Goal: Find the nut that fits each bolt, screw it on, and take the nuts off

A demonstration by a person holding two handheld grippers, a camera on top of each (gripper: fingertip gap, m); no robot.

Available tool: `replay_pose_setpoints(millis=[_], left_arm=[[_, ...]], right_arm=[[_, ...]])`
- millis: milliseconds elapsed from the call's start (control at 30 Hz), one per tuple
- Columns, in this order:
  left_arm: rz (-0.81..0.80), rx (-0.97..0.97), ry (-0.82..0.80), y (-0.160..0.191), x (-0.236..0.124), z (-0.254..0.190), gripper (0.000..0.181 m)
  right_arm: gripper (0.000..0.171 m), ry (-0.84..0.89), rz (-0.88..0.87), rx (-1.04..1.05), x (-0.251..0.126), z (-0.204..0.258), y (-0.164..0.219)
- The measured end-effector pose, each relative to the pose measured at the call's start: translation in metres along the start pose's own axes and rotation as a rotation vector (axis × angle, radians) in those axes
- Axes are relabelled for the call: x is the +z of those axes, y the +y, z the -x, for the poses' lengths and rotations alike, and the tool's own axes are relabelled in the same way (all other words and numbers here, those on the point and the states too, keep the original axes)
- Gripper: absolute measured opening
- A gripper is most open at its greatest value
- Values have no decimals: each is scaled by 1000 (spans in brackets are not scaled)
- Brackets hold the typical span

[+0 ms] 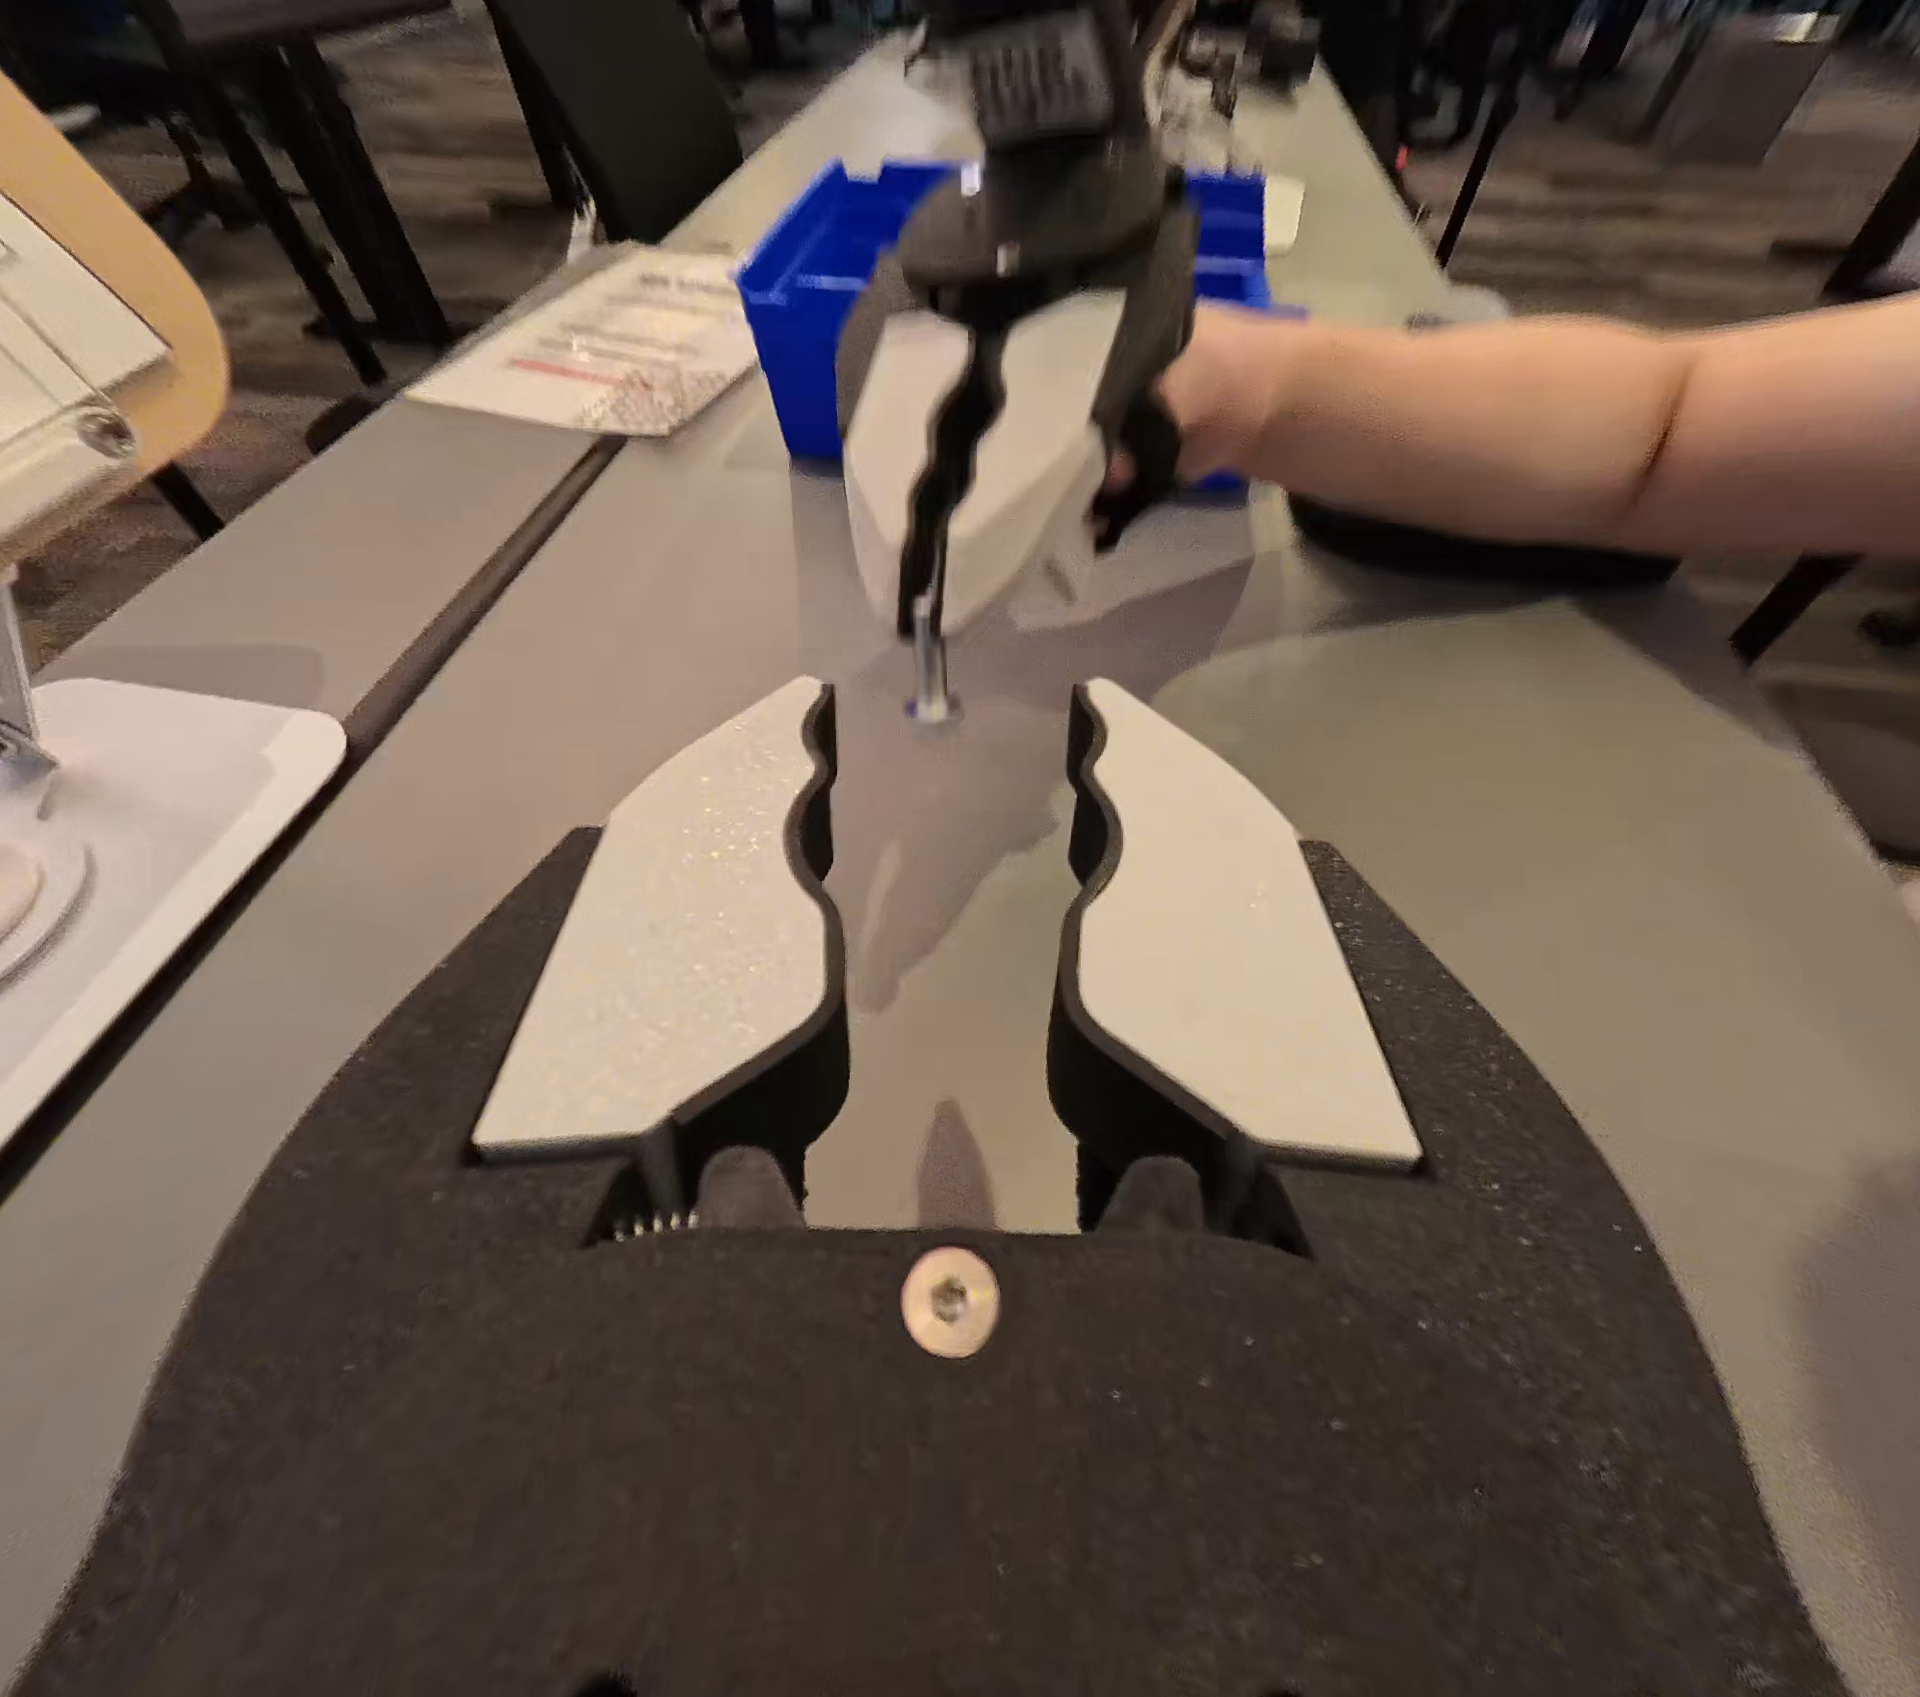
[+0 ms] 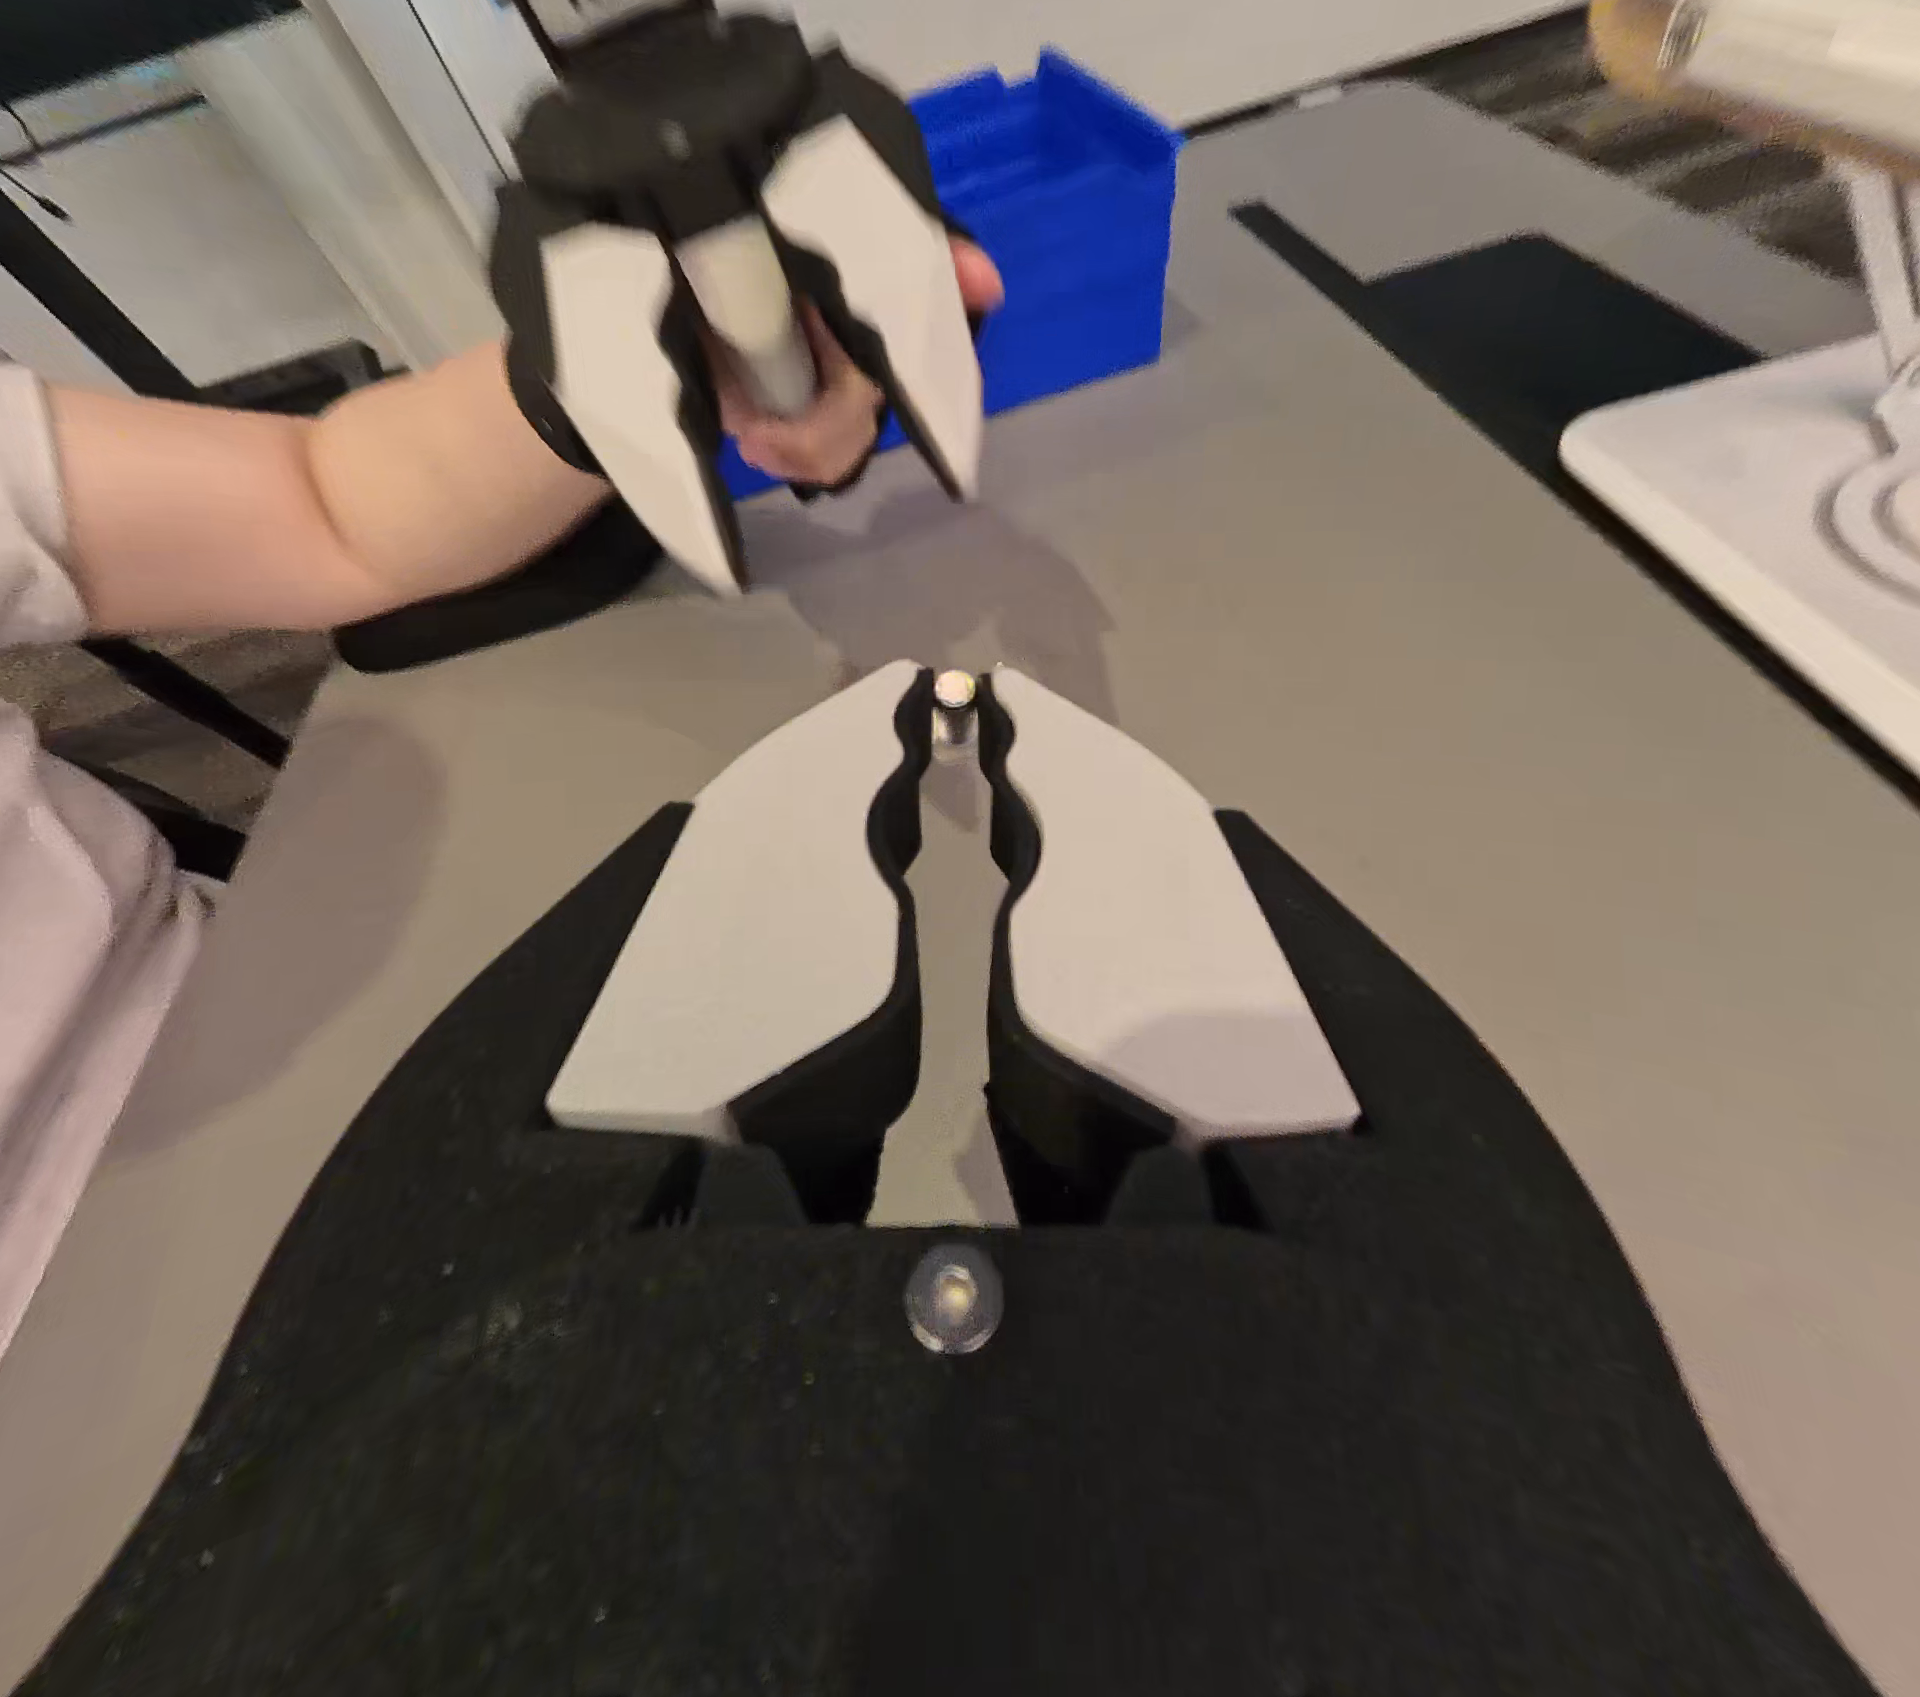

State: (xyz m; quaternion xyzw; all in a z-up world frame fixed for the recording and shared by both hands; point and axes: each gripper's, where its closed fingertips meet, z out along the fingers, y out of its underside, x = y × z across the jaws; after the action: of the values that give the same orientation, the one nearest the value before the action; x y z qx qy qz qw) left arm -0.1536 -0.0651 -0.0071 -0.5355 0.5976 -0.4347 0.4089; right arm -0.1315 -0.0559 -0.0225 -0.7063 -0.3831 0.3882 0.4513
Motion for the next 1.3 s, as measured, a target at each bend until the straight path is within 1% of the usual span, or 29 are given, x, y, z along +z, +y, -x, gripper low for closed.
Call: replay_pose_setpoints(millis=[67, 133, 267, 367, 433, 533, 833, 1067, 1300], left_arm=[[57, 53, -19, 7, 9, -5, 43], [75, 112, -56, 7, 16, -8, 44], [77, 187, -80, 3, 25, -19, 43], [66, 178, -20, 0, 28, -33, 43], [61, 185, 20, 0, 30, -41, 39], [55, 220, 26, -1, 31, -45, 33], [22, 202, 90, -2, 30, -54, 26], [25, 217, 135, -1, 30, -62, 16], [48, 225, 146, 3, 32, -65, 16]], right_arm=[[7, -6, -35, -29, -9, 8, -14], [7, -25, -48, -71, -14, 19, -25], [7, -58, -6, -198, -14, 43, -30], [7, -60, 41, -302, -11, 56, -27], [7, -48, 65, -342, -9, 59, -26], [7, -52, 86, -386, -8, 64, -24], [7, -87, 88, -471, -6, 76, -22], [7, -103, 86, -495, -5, 79, -20], [7, -126, 89, -521, -6, 85, -19]])
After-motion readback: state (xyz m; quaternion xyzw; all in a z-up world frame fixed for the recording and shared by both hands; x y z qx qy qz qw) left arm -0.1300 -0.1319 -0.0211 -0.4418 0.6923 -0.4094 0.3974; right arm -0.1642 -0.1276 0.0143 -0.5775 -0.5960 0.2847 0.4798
